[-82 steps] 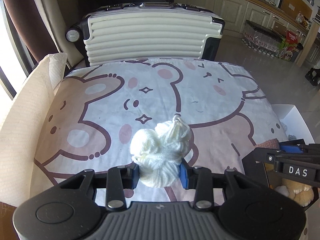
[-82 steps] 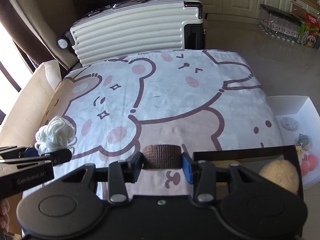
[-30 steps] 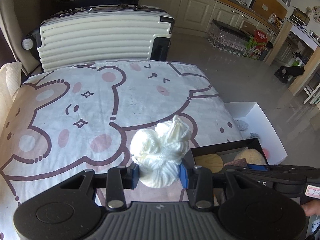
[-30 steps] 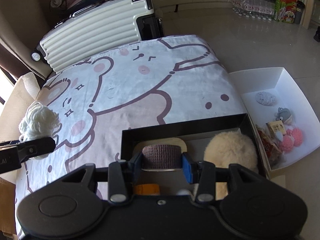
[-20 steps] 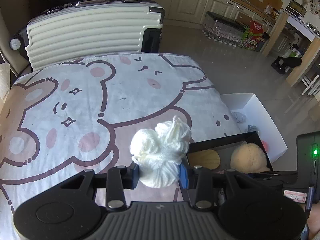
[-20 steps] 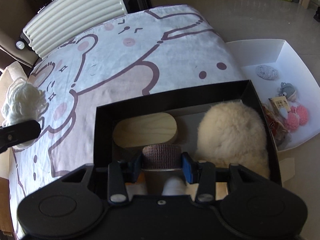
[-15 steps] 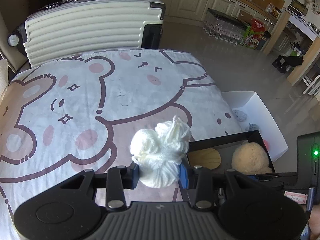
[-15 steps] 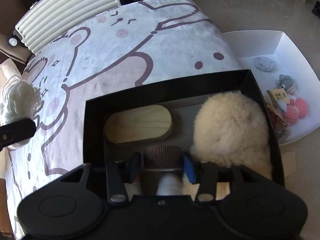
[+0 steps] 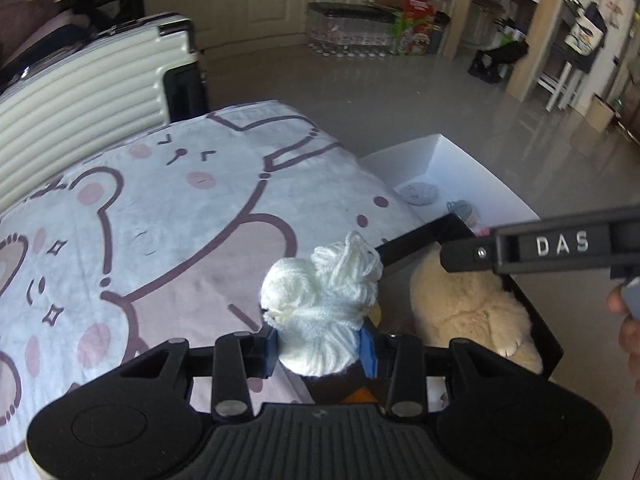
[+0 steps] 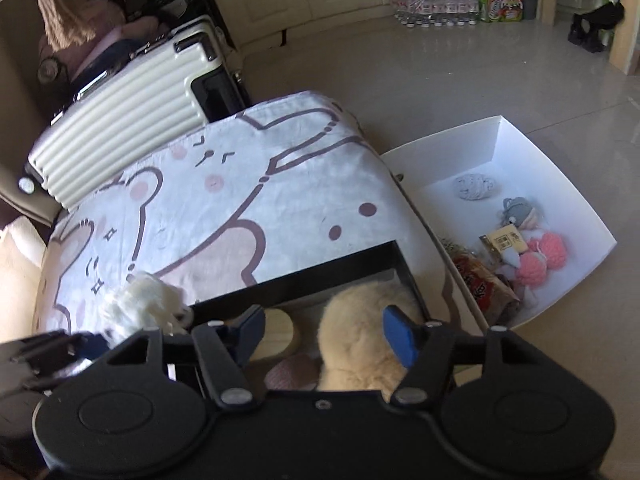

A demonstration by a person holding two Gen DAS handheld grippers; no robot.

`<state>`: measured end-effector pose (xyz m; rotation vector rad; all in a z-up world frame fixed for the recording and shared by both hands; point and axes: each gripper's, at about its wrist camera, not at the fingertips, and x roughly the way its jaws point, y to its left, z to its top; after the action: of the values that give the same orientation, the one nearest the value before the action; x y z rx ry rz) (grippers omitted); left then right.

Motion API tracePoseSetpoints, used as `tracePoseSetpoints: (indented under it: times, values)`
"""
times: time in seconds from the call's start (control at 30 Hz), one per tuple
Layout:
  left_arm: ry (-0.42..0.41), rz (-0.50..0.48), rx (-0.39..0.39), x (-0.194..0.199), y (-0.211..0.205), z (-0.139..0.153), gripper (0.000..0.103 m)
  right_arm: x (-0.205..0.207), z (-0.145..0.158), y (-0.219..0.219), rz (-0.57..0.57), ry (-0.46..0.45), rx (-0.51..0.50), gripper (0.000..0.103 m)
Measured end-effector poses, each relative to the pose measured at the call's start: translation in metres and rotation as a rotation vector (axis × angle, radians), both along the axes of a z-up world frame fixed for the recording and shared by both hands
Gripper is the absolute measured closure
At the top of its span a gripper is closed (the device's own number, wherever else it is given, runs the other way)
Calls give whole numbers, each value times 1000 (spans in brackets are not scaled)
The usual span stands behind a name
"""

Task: Organize objects
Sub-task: 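Lower the yarn ball and bandage roll into the black box and open both tools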

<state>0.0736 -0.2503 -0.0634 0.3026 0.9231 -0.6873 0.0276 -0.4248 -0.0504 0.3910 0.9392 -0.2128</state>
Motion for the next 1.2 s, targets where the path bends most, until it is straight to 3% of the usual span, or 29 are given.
tracePoseSetpoints:
  times: [0.2,0.3,0.4,0.53,0.6,0.83,1.07,1.2]
  values:
    - [-28,-140,32,-8,-34,-21,62,-2,-3,-14,-21,-6,10,40]
    - [14,-160,-12,-5,-45,-29,62,-2,-4,-20,-27,-8,5,41]
    - [4,-165,-19,-4,-55,-34,60,-3,-5,-26,-38,-9,11,42]
    - [26,-161,-28,-1,-58,-40,38,-3,-7,-29,-39,-13,12,42]
    - [22,-162,-25,0,-54,-37,37,-2,-7,-30,-44,-15,20,43]
    - [39,-40,-75,18,-16,-17,38,10,-14,-17,-17,-35,121,77]
    - [67,114,-78,38,27,-15,39,35,-37,13,44,17,167,82]
    - [76,130,-54,41,38,-17,39,42,-47,21,41,80,34,82]
